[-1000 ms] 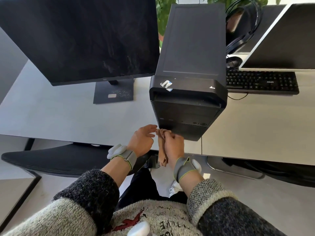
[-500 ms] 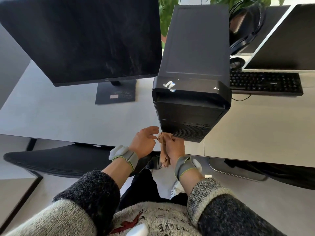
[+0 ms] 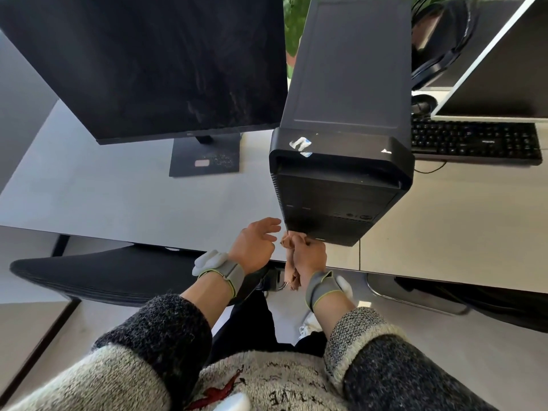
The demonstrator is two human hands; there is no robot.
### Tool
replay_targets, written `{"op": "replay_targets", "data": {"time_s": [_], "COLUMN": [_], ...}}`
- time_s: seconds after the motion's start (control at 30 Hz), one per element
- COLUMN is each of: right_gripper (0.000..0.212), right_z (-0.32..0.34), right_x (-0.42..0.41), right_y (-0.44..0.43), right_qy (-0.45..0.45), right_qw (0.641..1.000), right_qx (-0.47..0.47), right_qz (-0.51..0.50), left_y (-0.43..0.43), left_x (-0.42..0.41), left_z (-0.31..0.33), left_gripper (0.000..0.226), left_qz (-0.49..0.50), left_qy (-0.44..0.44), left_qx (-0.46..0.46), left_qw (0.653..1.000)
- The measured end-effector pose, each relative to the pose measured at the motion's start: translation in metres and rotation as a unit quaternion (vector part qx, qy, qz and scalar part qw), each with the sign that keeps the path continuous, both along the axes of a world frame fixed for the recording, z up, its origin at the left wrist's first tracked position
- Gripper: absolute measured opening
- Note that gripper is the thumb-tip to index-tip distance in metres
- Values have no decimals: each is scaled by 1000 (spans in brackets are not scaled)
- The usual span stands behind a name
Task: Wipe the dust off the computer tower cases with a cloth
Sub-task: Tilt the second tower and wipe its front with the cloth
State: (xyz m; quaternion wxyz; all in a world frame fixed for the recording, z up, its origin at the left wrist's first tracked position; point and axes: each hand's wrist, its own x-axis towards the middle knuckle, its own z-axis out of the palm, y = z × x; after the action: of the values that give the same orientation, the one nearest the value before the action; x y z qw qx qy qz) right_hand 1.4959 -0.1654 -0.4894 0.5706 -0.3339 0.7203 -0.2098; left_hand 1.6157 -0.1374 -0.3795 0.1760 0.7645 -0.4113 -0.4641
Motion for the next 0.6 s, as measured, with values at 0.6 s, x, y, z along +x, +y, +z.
{"op": "replay_targets", "data": {"time_s": [0.6], "right_gripper": [29], "right_z": [13], "right_x": [-1], "right_y": [-3], "right_qy": [-74], "right_qw": [996], "right_qx": [3], "right_qz": [-42], "left_y": [-4], "left_x": [-1], "left_z": [0], "left_gripper": [71], "left_qz": [-3], "left_qy": [23], "left_qx": [15], "left_qw": [1000]}}
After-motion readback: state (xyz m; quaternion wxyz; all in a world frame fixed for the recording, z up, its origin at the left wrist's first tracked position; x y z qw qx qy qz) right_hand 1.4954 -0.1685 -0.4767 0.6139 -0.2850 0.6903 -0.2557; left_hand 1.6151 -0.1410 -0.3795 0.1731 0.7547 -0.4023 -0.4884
